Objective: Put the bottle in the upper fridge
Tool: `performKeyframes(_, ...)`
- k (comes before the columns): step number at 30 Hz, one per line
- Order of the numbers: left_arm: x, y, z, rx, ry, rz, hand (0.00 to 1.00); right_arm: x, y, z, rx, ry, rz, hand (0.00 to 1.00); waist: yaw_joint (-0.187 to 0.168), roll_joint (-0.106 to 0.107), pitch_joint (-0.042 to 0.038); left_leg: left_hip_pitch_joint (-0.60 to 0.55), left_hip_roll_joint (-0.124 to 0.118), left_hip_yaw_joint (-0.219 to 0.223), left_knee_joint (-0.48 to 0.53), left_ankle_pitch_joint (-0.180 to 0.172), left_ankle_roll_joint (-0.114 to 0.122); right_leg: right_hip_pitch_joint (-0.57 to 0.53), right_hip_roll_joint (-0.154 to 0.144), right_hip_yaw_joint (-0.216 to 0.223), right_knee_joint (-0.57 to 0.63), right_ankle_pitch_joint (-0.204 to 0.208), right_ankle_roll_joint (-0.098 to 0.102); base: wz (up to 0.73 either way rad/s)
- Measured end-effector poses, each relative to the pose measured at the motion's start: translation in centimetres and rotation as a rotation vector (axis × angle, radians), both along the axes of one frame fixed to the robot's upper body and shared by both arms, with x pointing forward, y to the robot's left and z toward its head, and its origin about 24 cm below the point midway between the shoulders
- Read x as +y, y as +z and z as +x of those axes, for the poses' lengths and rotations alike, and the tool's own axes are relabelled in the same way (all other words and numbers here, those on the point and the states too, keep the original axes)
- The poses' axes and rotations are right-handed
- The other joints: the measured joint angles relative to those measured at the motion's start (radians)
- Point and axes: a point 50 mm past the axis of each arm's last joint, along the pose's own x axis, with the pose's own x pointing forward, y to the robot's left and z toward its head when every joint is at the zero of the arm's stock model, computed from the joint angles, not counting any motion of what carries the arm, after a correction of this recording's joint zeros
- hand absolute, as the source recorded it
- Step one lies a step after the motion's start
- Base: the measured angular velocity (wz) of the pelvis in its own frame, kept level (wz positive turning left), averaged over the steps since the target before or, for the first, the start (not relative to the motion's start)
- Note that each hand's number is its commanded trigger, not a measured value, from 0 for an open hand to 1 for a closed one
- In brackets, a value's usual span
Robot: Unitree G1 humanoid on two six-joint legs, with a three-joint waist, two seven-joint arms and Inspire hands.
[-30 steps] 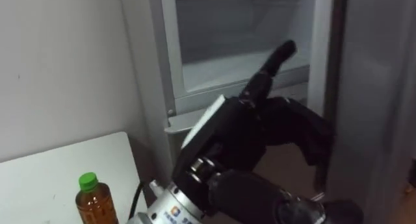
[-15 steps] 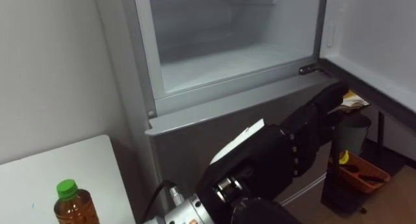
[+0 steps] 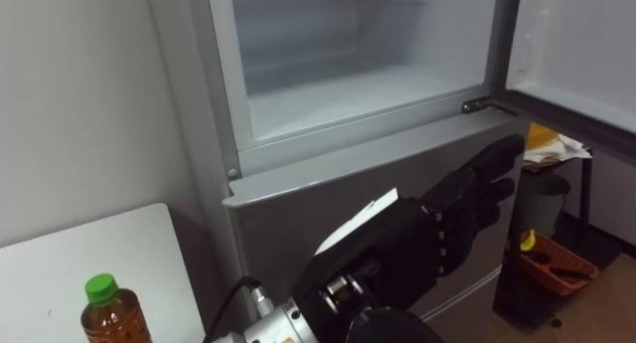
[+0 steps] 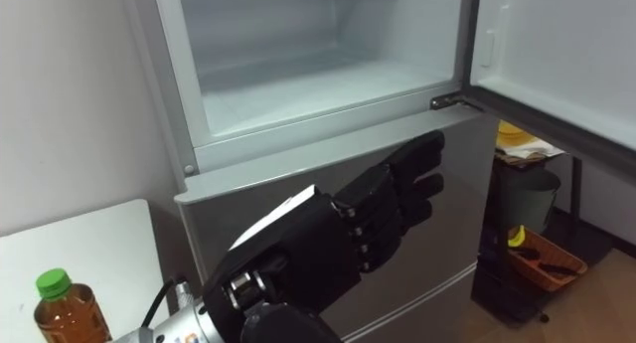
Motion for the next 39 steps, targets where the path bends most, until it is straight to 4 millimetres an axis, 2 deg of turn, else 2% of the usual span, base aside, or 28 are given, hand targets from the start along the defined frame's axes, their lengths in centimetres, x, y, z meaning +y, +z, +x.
performKeyframes(8, 0.1, -0.6, 0.3, 0.014, -0.005, 0.026, 0.0, -0.1, 0.0, -0.2, 0.008, -0.001, -0.005, 0.0, 0.027, -0.005, 0.0015, 0.005, 0.0, -0.025, 0.002, 0.0, -0.003, 0.014, 0.0, -0.016, 0.0, -0.005, -0.002, 0.05)
performKeyframes(14, 0.6, -2.2, 0.4, 0.042, 0.029, 0.093, 0.0, -0.1, -0.1, -0.5, 0.016, 0.006, -0.009, 0.0, 0.052, -0.009, 0.0033, -0.012, -0.001, -0.083, 0.009, -0.001, -0.005, 0.021, -0.008, -0.064, -0.002, -0.015, -0.007, 0.2)
performKeyframes(20, 1.3, -4.0, -0.1, 0.093, 0.062, 0.138, 0.0, 0.0, -0.1, -0.3, 0.02, 0.061, -0.02, 0.0, 0.089, -0.006, -0.0008, -0.02, -0.003, -0.121, 0.011, 0.003, -0.011, 0.023, -0.015, -0.092, -0.001, -0.025, -0.011, 0.14)
performKeyframes(25, 2.4, -5.8, -0.8, 0.163, 0.1, 0.155, 0.0, 0.3, -0.2, -0.4, 0.029, 0.103, -0.021, 0.0, 0.135, -0.017, -0.0065, -0.02, -0.005, -0.168, 0.012, 0.005, -0.013, 0.039, -0.017, -0.113, -0.002, -0.035, -0.015, 0.12)
performKeyframes(32, 3.0, -7.3, -1.2, 0.222, 0.115, 0.167, 0.0, 0.7, -0.1, -0.1, 0.024, 0.153, -0.013, 0.0, 0.165, -0.023, -0.0075, -0.017, -0.008, -0.206, 0.017, 0.005, -0.014, 0.056, -0.02, -0.153, -0.004, -0.043, -0.014, 0.17)
performKeyframes(36, 3.8, -10.3, -1.7, 0.349, 0.148, 0.199, 0.0, 0.7, -0.2, -0.3, 0.03, 0.152, -0.01, 0.0, 0.162, -0.024, -0.0072, -0.018, -0.009, -0.225, 0.014, 0.006, -0.016, 0.074, -0.02, -0.174, -0.003, -0.05, -0.017, 0.13)
performKeyframes(39, 4.3, -11.5, -2.5, 0.401, 0.156, 0.215, 0.0, 0.7, -0.3, -0.6, 0.041, 0.148, -0.011, 0.0, 0.163, -0.025, -0.0065, -0.019, -0.008, -0.229, 0.017, 0.008, -0.019, 0.074, -0.021, -0.176, -0.004, -0.051, -0.018, 0.05)
